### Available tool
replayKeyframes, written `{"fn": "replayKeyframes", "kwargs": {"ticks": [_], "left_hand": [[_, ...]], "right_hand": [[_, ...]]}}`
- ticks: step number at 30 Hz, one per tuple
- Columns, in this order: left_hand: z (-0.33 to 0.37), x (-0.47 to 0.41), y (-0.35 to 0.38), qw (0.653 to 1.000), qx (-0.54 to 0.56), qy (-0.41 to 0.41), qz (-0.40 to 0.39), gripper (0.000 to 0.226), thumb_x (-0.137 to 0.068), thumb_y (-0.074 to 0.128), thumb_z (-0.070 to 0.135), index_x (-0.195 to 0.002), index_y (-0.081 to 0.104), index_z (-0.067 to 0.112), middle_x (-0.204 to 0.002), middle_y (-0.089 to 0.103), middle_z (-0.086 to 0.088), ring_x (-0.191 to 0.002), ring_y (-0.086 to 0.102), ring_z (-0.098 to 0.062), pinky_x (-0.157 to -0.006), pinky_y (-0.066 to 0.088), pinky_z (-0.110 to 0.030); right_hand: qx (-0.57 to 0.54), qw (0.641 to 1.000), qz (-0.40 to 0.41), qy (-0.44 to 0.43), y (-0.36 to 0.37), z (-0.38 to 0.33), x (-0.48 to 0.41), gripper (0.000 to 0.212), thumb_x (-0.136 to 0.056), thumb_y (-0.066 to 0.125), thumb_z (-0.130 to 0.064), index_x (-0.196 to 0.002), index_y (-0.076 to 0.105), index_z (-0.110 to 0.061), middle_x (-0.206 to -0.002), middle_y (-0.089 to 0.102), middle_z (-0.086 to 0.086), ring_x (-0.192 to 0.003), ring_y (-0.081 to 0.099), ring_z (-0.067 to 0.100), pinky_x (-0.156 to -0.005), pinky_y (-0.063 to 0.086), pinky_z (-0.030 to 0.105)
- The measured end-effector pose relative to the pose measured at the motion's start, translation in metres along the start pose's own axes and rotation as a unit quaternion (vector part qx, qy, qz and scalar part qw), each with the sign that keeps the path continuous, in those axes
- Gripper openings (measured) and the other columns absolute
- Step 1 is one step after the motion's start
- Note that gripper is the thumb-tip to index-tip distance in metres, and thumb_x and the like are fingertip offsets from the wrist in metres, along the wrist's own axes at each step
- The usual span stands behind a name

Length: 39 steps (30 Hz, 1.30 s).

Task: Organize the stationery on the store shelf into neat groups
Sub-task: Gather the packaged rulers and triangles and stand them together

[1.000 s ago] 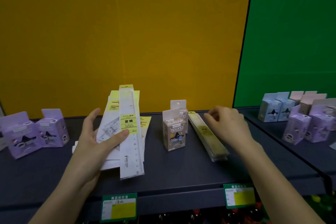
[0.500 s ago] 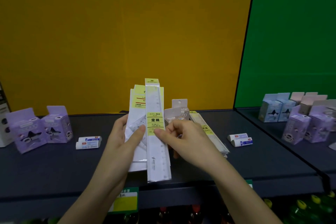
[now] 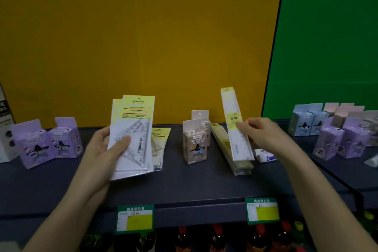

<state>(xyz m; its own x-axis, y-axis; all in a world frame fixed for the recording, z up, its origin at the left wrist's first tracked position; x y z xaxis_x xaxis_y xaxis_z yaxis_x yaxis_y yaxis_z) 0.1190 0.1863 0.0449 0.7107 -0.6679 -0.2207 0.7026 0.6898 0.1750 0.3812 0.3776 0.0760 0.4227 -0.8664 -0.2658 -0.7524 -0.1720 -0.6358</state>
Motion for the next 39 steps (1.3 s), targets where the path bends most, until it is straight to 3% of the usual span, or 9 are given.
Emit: {"fn": "replayKeyframes", "kwargs": {"ticks": [5, 13, 18, 22, 24, 27, 33, 36, 39], "left_hand": [[-0.016, -0.008, -0.015, 0.999, 0.002, -0.034, 0.019, 0.042, -0.086, 0.056, 0.006, -0.126, 0.043, 0.010, -0.119, 0.061, -0.014, -0.084, 0.063, -0.018, -0.069, 0.049, -0.032], [-0.026, -0.011, -0.019, 0.998, -0.002, -0.049, 0.033, 0.043, -0.087, 0.056, 0.005, -0.127, 0.042, 0.009, -0.120, 0.060, -0.016, -0.083, 0.062, -0.020, -0.075, 0.048, -0.035], [-0.026, -0.010, -0.018, 0.998, -0.010, -0.049, 0.034, 0.045, -0.087, 0.056, 0.006, -0.129, 0.042, 0.009, -0.124, 0.059, -0.015, -0.091, 0.062, -0.025, -0.082, 0.047, -0.039], [-0.026, -0.008, -0.015, 0.998, 0.007, -0.051, 0.026, 0.044, -0.087, 0.056, 0.005, -0.128, 0.043, 0.009, -0.122, 0.060, -0.015, -0.089, 0.063, -0.022, -0.080, 0.047, -0.038], [-0.028, -0.006, -0.015, 0.998, 0.018, -0.053, 0.028, 0.040, -0.086, 0.057, 0.005, -0.123, 0.044, 0.010, -0.120, 0.061, -0.014, -0.089, 0.064, -0.022, -0.078, 0.048, -0.038], [-0.031, -0.003, -0.016, 0.998, 0.025, -0.051, 0.020, 0.042, -0.083, 0.060, 0.005, -0.122, 0.045, 0.011, -0.117, 0.063, -0.012, -0.092, 0.065, -0.023, -0.069, 0.054, -0.034], [-0.027, -0.011, -0.019, 0.999, 0.031, -0.031, -0.002, 0.053, -0.077, 0.066, 0.004, -0.125, 0.044, 0.010, -0.117, 0.063, -0.009, -0.096, 0.065, -0.023, -0.070, 0.052, -0.032], [-0.022, -0.014, -0.018, 0.999, 0.019, -0.020, -0.020, 0.053, -0.073, 0.070, 0.001, -0.118, 0.045, 0.014, -0.107, 0.066, -0.003, -0.090, 0.067, -0.018, -0.064, 0.057, -0.028], [-0.018, -0.024, -0.025, 0.999, 0.012, -0.016, -0.035, 0.051, -0.073, 0.070, 0.003, -0.116, 0.046, 0.016, -0.101, 0.066, 0.001, -0.088, 0.067, -0.015, -0.060, 0.057, -0.021]], "right_hand": [[0.096, 0.991, -0.083, 0.052, 0.032, 0.038, -0.016, 0.038, -0.095, 0.045, -0.037, -0.067, 0.048, -0.011, -0.056, 0.042, -0.002, -0.052, 0.038, 0.013, -0.050, 0.025, 0.027], [0.156, 0.983, -0.068, 0.068, 0.033, 0.045, -0.026, 0.043, -0.094, 0.045, -0.039, -0.056, 0.044, -0.021, -0.058, 0.045, -0.003, -0.054, 0.042, 0.013, -0.047, 0.028, 0.027], [0.228, 0.968, -0.069, 0.079, 0.034, 0.051, -0.029, 0.039, -0.091, 0.046, -0.047, -0.082, 0.065, -0.014, -0.081, 0.060, 0.005, -0.078, 0.056, 0.025, -0.061, 0.040, 0.028], [0.290, 0.954, -0.015, 0.070, 0.022, 0.048, -0.023, 0.035, -0.088, 0.048, -0.050, -0.089, 0.061, -0.018, -0.099, 0.065, 0.008, -0.092, 0.061, 0.030, -0.069, 0.044, 0.032], [0.273, 0.960, 0.048, 0.034, 0.009, 0.033, -0.015, 0.029, -0.089, 0.049, -0.049, -0.082, 0.054, -0.022, -0.096, 0.066, 0.007, -0.091, 0.061, 0.031, -0.069, 0.045, 0.033], [0.155, 0.981, 0.092, -0.070, 0.007, -0.012, 0.007, 0.030, -0.088, 0.051, -0.047, -0.068, 0.053, -0.024, -0.071, 0.061, -0.003, -0.078, 0.059, 0.026, -0.063, 0.040, 0.032], [0.039, 0.982, -0.092, -0.162, 0.101, -0.101, 0.038, 0.050, -0.090, 0.040, -0.053, -0.079, 0.066, -0.012, -0.076, 0.070, 0.006, -0.076, 0.062, 0.022, -0.071, 0.047, 0.036], [0.059, 0.982, -0.093, -0.157, 0.141, -0.118, 0.034, 0.056, -0.090, 0.038, -0.056, -0.072, 0.063, -0.009, -0.077, 0.070, 0.008, -0.081, 0.061, 0.025, -0.070, 0.046, 0.036], [0.035, 0.989, -0.065, -0.129, 0.160, -0.121, 0.024, 0.042, -0.089, 0.046, -0.052, -0.062, 0.049, -0.020, -0.068, 0.059, -0.002, -0.075, 0.056, 0.023, -0.059, 0.041, 0.034]]}}
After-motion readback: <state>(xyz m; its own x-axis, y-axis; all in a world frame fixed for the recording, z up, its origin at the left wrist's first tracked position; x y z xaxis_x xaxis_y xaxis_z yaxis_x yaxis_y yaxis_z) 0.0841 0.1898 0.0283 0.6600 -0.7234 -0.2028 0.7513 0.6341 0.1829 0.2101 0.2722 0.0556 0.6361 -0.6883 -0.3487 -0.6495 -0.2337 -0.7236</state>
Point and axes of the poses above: each hand's wrist, its own x-axis away from the middle knuckle, its own y-axis out of the palm, z = x × y, the point moved 8 cm from there along -x, towards the middle knuckle
